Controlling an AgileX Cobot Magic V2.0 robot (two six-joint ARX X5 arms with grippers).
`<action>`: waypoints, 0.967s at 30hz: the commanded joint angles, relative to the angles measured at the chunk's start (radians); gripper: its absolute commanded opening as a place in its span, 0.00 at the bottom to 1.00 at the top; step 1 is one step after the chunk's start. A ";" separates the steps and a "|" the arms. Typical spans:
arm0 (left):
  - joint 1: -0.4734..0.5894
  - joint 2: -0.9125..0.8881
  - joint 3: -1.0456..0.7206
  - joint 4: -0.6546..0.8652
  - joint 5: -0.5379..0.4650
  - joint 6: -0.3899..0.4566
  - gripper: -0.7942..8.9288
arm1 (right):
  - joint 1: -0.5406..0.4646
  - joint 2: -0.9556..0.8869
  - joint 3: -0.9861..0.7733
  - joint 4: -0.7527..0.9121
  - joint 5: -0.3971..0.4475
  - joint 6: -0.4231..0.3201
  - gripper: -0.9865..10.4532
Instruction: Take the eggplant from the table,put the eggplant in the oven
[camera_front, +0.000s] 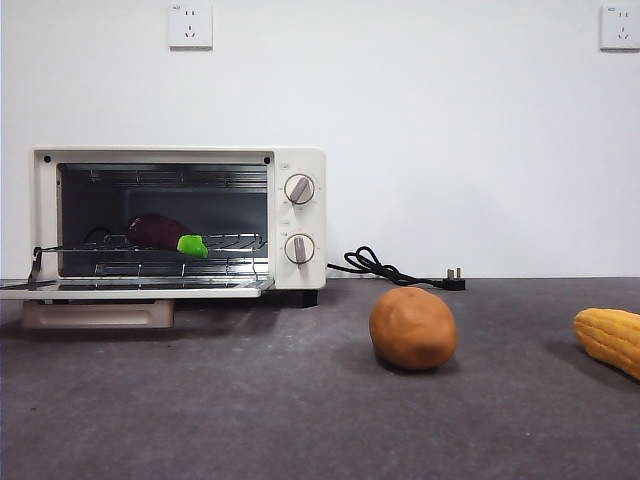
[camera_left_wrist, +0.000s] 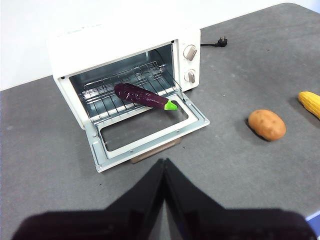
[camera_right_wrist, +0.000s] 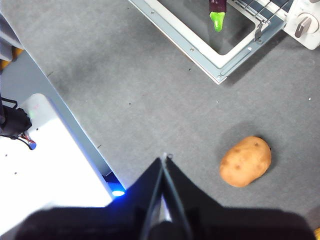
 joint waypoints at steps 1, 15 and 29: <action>-0.004 0.010 -0.006 0.003 -0.003 0.011 0.08 | 0.005 -0.008 0.000 -0.019 -0.005 -0.012 0.08; -0.004 0.061 -0.132 0.135 -0.134 0.018 0.07 | 0.018 -0.154 -0.003 -0.022 -0.001 -0.011 0.08; 0.167 0.160 -0.455 0.418 0.028 -0.026 0.07 | 0.018 -0.435 -0.062 -0.023 0.016 0.020 0.08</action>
